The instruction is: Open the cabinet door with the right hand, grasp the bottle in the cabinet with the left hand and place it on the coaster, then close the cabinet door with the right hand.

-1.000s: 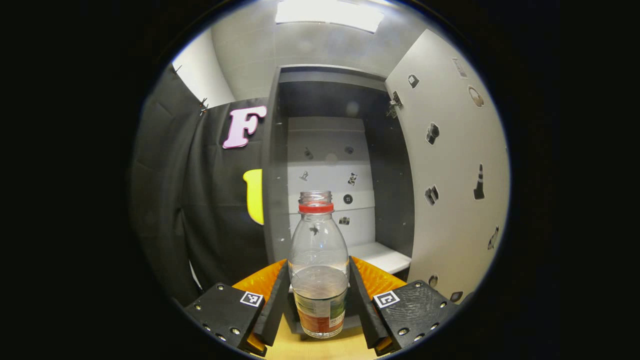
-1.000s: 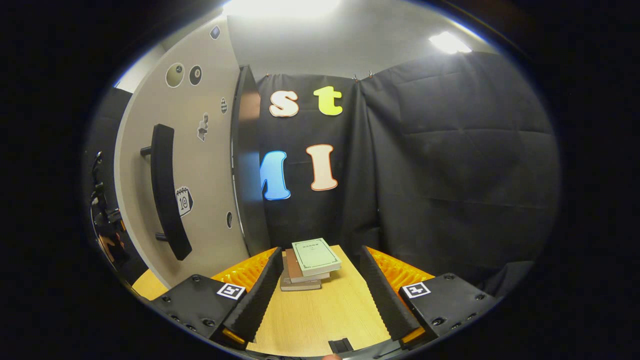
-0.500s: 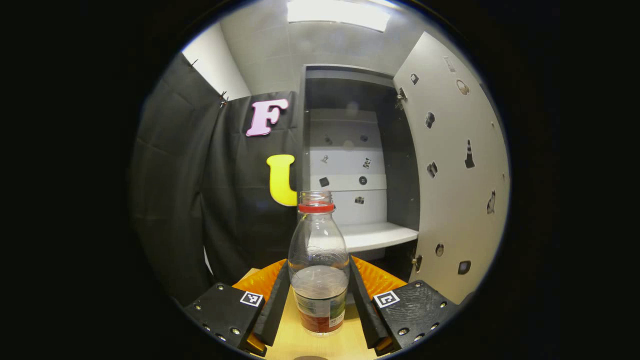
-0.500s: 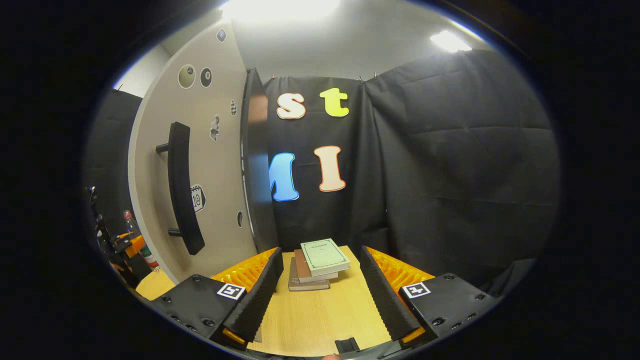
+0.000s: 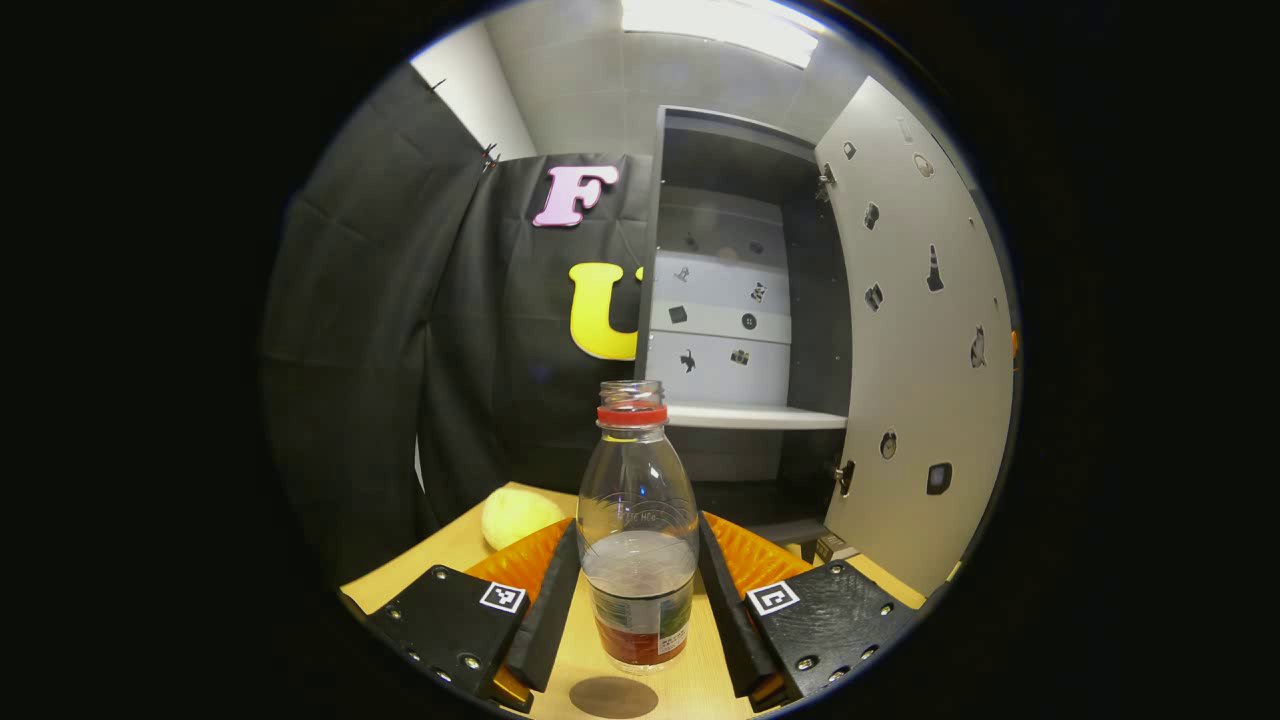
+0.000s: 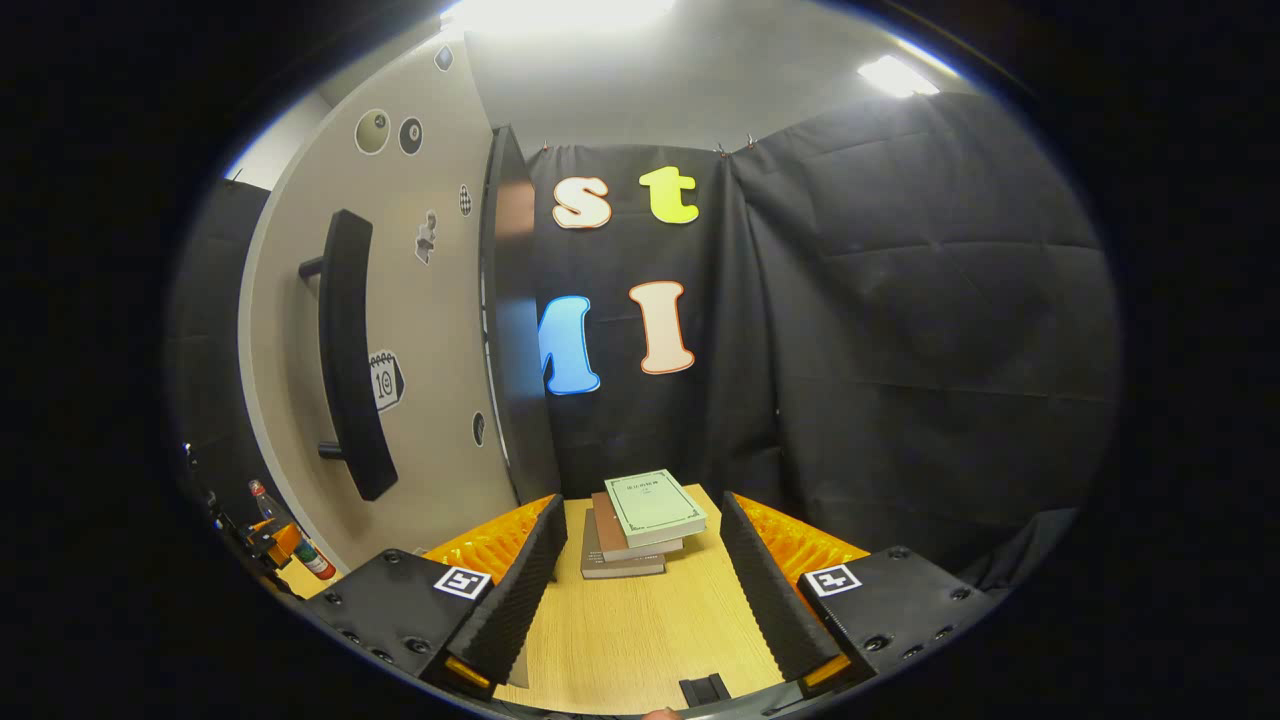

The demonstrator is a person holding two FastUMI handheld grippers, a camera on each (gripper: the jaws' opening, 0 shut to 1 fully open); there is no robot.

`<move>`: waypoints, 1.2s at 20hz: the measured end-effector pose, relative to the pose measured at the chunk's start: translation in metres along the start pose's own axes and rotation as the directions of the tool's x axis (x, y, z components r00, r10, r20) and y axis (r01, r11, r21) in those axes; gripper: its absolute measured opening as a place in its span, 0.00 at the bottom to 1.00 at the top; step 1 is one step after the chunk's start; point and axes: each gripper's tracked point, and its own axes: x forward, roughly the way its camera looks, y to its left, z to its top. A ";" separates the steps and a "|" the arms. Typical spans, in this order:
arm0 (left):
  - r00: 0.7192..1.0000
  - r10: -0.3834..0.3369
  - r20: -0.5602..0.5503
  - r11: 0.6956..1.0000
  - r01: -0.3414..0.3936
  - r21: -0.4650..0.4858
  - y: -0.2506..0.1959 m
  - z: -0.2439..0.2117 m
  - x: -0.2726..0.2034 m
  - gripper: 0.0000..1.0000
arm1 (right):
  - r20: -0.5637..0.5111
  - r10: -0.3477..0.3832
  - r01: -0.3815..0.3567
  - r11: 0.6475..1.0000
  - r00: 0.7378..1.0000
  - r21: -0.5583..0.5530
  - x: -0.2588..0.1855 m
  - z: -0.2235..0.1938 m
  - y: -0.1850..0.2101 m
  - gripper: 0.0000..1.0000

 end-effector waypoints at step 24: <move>0.989 0.106 -0.102 0.992 -0.098 0.079 0.013 -0.127 -0.004 0.64 | -0.101 -0.008 -0.002 0.995 0.995 -0.097 0.005 -0.033 0.006 0.98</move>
